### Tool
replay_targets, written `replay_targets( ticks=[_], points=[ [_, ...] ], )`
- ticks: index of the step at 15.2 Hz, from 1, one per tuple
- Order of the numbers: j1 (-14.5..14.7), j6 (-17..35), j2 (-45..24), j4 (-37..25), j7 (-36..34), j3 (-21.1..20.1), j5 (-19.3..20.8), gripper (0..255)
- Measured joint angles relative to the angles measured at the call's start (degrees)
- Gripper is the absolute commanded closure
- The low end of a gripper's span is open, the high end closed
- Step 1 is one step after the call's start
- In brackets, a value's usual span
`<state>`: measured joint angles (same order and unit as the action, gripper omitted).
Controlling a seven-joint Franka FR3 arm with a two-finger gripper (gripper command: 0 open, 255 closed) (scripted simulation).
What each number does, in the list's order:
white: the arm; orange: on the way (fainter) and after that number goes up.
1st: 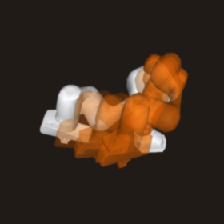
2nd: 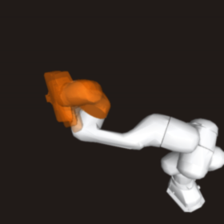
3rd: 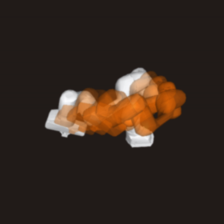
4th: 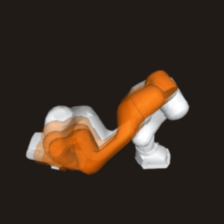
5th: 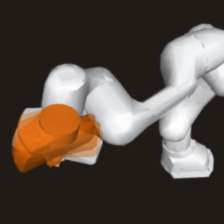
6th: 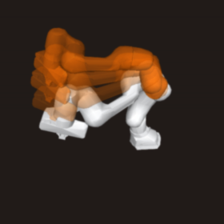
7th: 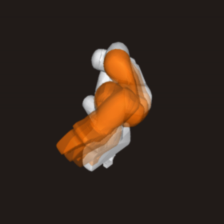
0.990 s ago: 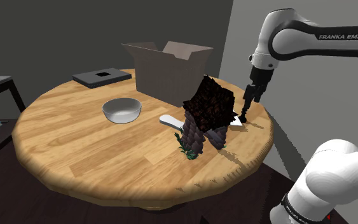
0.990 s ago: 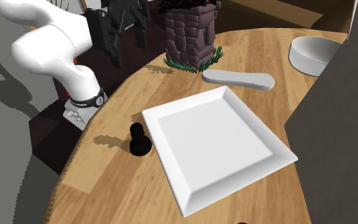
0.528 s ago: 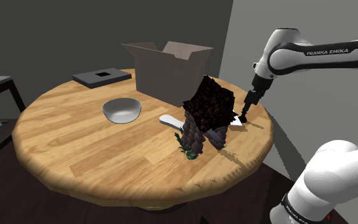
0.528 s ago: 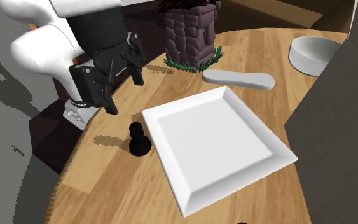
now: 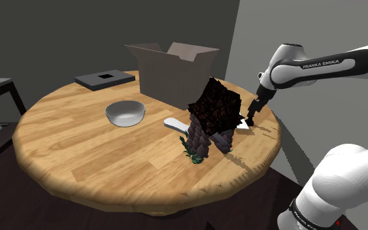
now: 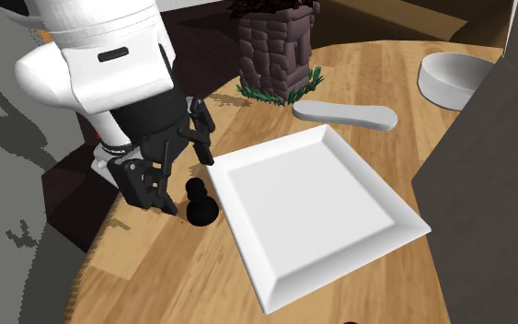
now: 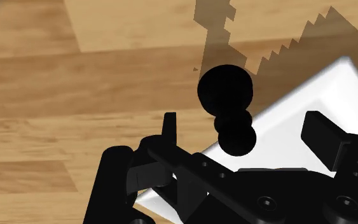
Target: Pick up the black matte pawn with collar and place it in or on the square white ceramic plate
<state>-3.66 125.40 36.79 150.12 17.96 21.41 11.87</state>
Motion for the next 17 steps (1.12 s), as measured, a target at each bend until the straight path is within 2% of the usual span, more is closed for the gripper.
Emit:
replay_targets(
  ticks=[3,9,10,17],
  points=[
    [0.0,2.6,-1.2,1.3,0.2,0.6,0.2,0],
    [0.2,3.3,-1.7,1.5,0.1,0.6,0.2,0],
    [0.2,3.3,-1.7,1.5,0.1,0.6,0.2,255],
    [0.1,3.3,-1.6,1.3,0.0,0.6,0.2,255]
  ],
)
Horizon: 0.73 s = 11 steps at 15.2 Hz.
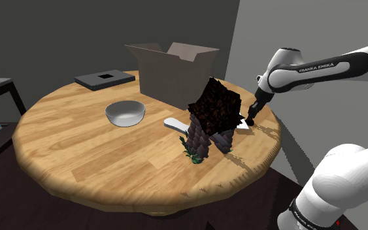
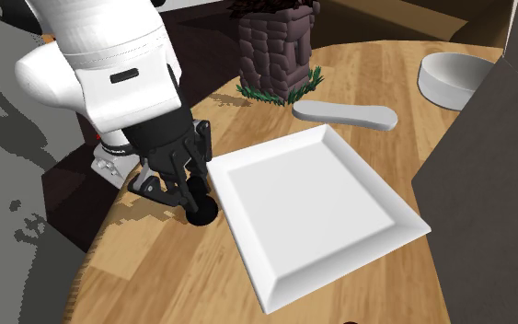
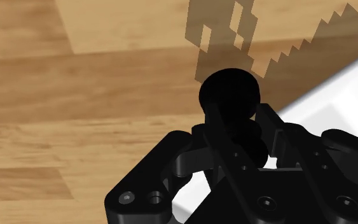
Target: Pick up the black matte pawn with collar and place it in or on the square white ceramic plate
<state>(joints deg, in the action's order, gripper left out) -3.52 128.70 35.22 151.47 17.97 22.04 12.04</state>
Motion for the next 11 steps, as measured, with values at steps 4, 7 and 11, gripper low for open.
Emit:
replay_targets(
  ticks=[4,7,11],
  points=[
    [0.0,-0.5,0.2,-0.2,0.0,-0.1,-0.1,255],
    [0.1,-2.7,1.0,-1.5,0.0,-0.5,-0.3,255],
    [0.2,-6.1,1.9,-3.9,-0.1,-1.2,-0.6,255]
  ],
)
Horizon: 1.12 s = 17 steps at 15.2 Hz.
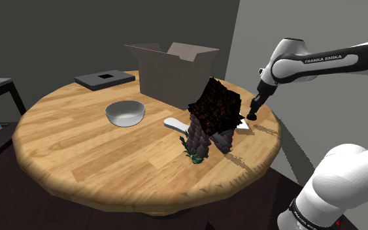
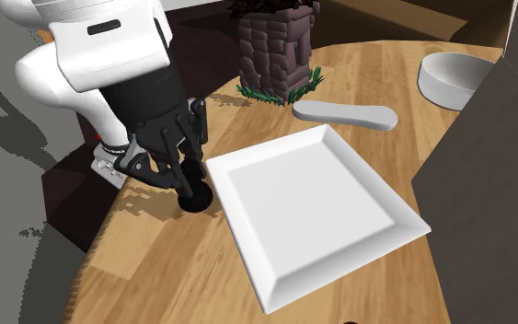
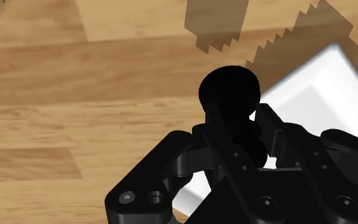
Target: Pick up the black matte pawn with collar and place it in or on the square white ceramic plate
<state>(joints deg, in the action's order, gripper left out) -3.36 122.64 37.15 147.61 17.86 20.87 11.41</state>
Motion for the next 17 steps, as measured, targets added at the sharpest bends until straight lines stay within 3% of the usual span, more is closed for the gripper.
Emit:
replay_targets(
  ticks=[10,17],
  points=[
    [0.5,-7.5,0.9,-6.6,-0.1,-1.4,-1.0,255],
    [4.7,-5.2,-8.8,-13.5,-5.3,-5.0,-4.5,255]
  ],
)
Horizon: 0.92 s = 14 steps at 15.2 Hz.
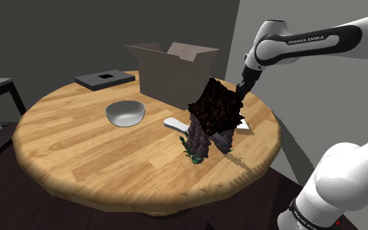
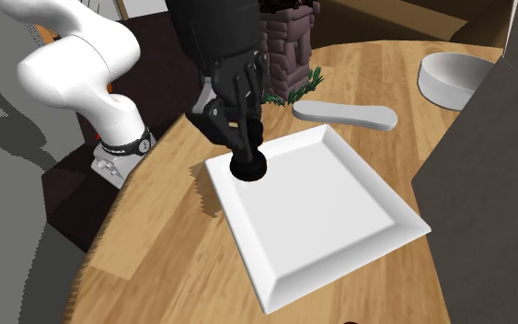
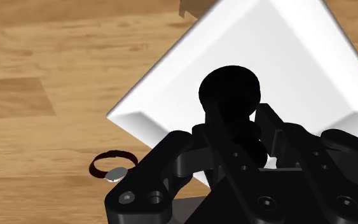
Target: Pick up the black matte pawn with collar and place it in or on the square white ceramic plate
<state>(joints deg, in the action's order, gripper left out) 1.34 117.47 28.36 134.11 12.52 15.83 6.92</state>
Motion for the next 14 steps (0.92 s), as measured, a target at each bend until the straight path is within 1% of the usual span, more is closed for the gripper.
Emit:
replay_targets(
  ticks=[5,6,8,14],
  points=[
    [2.6,0.9,-8.3,-7.1,-3.4,-2.3,-2.2,255],
    [2.9,1.4,-9.3,-7.6,-3.8,-2.6,-2.5,255],
    [3.2,2.9,-10.8,-7.5,-4.2,-2.7,-2.8,255],
    [3.3,7.3,-12.0,-4.3,-4.2,-2.5,-2.9,255]
  ],
)
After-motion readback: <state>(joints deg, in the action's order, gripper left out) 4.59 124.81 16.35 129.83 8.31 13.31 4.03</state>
